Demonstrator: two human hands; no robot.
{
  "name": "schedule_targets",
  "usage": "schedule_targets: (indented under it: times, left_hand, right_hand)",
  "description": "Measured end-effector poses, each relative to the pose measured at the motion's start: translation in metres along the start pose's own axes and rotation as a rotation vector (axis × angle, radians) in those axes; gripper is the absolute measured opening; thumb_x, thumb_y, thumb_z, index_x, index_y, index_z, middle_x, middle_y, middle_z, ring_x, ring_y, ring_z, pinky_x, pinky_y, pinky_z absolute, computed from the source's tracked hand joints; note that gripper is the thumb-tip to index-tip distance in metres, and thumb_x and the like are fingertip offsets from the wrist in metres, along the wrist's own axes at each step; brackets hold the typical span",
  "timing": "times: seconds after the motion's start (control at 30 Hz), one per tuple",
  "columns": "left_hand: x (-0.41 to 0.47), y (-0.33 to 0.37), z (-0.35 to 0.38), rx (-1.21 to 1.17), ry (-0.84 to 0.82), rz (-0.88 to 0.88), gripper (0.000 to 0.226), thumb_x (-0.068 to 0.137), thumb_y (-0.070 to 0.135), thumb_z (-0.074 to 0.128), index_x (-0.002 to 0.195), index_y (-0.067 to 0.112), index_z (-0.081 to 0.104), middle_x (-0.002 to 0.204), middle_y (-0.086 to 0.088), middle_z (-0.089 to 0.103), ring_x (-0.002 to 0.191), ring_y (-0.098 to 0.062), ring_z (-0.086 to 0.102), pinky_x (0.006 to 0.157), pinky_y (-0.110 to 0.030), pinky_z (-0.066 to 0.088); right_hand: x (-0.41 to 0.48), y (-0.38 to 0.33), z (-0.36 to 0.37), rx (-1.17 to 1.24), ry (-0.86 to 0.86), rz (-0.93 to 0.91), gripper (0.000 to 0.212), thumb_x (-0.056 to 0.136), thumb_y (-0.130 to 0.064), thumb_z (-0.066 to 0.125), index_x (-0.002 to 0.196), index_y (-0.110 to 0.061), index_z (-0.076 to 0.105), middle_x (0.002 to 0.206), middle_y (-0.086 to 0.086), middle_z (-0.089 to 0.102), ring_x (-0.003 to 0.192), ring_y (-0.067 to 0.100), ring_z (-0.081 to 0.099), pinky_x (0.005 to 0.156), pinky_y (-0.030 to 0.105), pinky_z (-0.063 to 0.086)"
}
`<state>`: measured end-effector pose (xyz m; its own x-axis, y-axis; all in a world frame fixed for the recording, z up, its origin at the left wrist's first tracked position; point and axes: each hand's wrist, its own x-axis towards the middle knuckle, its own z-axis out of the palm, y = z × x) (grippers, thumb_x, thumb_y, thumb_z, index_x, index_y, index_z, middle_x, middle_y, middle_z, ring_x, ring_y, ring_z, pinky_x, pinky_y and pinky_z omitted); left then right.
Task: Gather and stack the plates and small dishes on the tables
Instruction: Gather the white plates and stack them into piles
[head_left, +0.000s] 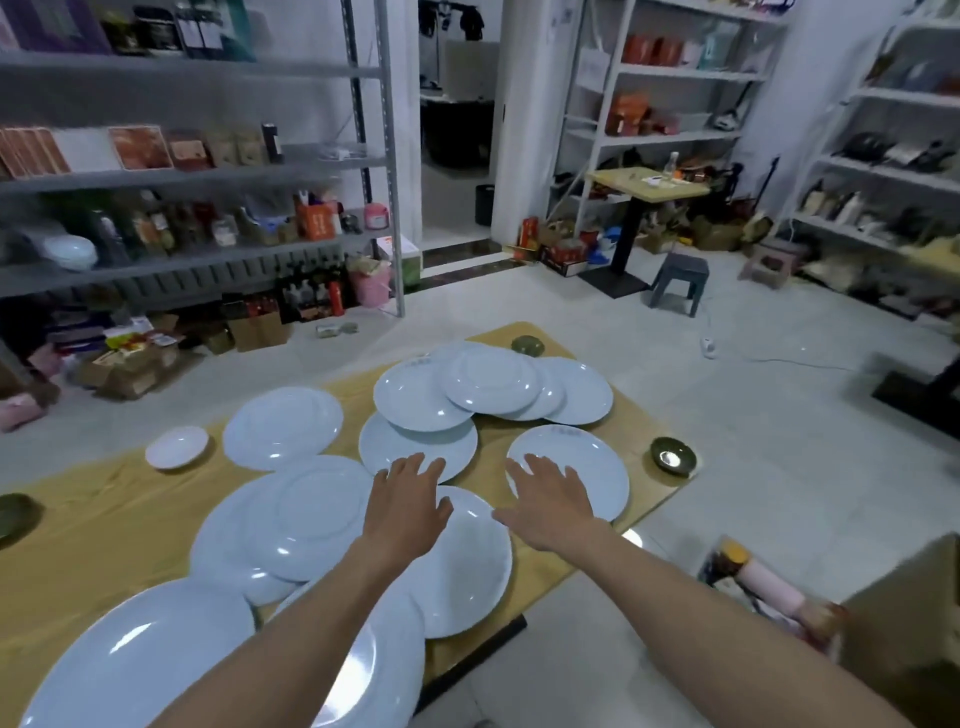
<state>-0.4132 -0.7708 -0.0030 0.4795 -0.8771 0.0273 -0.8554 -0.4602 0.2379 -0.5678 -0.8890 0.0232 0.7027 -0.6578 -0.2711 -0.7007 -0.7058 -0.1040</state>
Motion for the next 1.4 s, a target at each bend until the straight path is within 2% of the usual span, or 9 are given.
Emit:
schedule_targets:
  times: [0.27, 0.53, 0.7, 0.9, 1.03, 1.17, 1.27, 1.4]
  left_hand:
    - [0.091, 0.047, 0.036, -0.029, -0.079, -0.022, 0.056, 0.096, 0.04, 0.051, 0.147, 0.022, 0.039, 0.149, -0.009, 0.042, 0.133, -0.029, 0.041, 0.106, -0.039, 0.033]
    - [0.119, 0.07, 0.067, -0.02, -0.143, -0.127, 0.057, 0.097, 0.041, 0.049, 0.15, 0.024, 0.034, 0.152, -0.007, 0.038, 0.135, -0.028, 0.039, 0.11, -0.038, 0.032]
    - [0.124, 0.092, 0.079, -0.033, -0.134, -0.211, 0.055, 0.097, 0.038, 0.051, 0.147, 0.02, 0.037, 0.146, -0.008, 0.045, 0.131, -0.028, 0.043, 0.107, -0.038, 0.034]
    - [0.149, 0.107, 0.077, -0.052, -0.113, -0.305, 0.055, 0.096, 0.04, 0.053, 0.147, 0.024, 0.04, 0.15, -0.008, 0.042, 0.135, -0.03, 0.04, 0.11, -0.042, 0.034]
    - [0.173, 0.107, 0.065, -0.105, -0.007, -0.331, 0.043, 0.088, 0.032, 0.061, 0.13, 0.019, 0.056, 0.127, -0.008, 0.06, 0.114, -0.029, 0.055, 0.095, -0.041, 0.045]
    - [0.203, 0.089, 0.058, -0.123, 0.039, -0.366, 0.051, 0.092, 0.035, 0.059, 0.14, 0.021, 0.049, 0.141, -0.01, 0.052, 0.125, -0.031, 0.05, 0.104, -0.044, 0.041]
    - [0.238, 0.068, 0.06, -0.133, 0.028, -0.411, 0.052, 0.096, 0.038, 0.054, 0.145, 0.022, 0.044, 0.147, -0.01, 0.046, 0.132, -0.031, 0.044, 0.108, -0.044, 0.036]
    - [0.285, 0.041, 0.066, -0.2, 0.0, -0.489, 0.053, 0.096, 0.04, 0.054, 0.145, 0.023, 0.043, 0.148, -0.01, 0.045, 0.132, -0.03, 0.044, 0.108, -0.045, 0.036]
  right_hand:
    - [0.065, 0.093, -0.006, 0.067, -0.084, 0.088, 0.074, 0.097, -0.057, 0.046, 0.158, -0.027, 0.015, 0.165, 0.008, 0.014, 0.151, 0.029, 0.016, 0.12, 0.048, 0.016]
    - [0.098, 0.166, 0.022, 0.216, -0.164, 0.191, 0.066, 0.098, -0.051, 0.051, 0.155, -0.031, 0.024, 0.163, 0.008, 0.013, 0.146, 0.029, 0.027, 0.112, 0.04, 0.032]
    - [0.115, 0.197, 0.031, 0.217, -0.201, 0.144, 0.066, 0.097, -0.05, 0.052, 0.155, -0.033, 0.024, 0.163, 0.006, 0.013, 0.146, 0.027, 0.027, 0.111, 0.039, 0.035]
    - [0.151, 0.21, 0.008, 0.217, -0.156, 0.012, 0.066, 0.097, -0.049, 0.052, 0.154, -0.031, 0.025, 0.162, 0.006, 0.016, 0.146, 0.027, 0.025, 0.113, 0.042, 0.031]
    - [0.185, 0.211, -0.016, 0.211, -0.116, -0.06, 0.067, 0.097, -0.05, 0.052, 0.155, -0.03, 0.024, 0.163, 0.009, 0.016, 0.148, 0.029, 0.022, 0.115, 0.045, 0.031]
    - [0.229, 0.203, -0.035, 0.231, -0.11, -0.08, 0.067, 0.097, -0.049, 0.053, 0.155, -0.03, 0.024, 0.163, 0.007, 0.016, 0.147, 0.028, 0.023, 0.117, 0.047, 0.027]
    - [0.27, 0.193, -0.044, 0.297, -0.109, -0.077, 0.068, 0.096, -0.048, 0.056, 0.154, -0.031, 0.026, 0.16, 0.005, 0.023, 0.145, 0.028, 0.029, 0.114, 0.045, 0.033]
    - [0.32, 0.179, -0.051, 0.402, -0.157, -0.007, 0.07, 0.093, -0.049, 0.06, 0.153, -0.029, 0.03, 0.152, 0.007, 0.034, 0.137, 0.029, 0.04, 0.106, 0.044, 0.043]
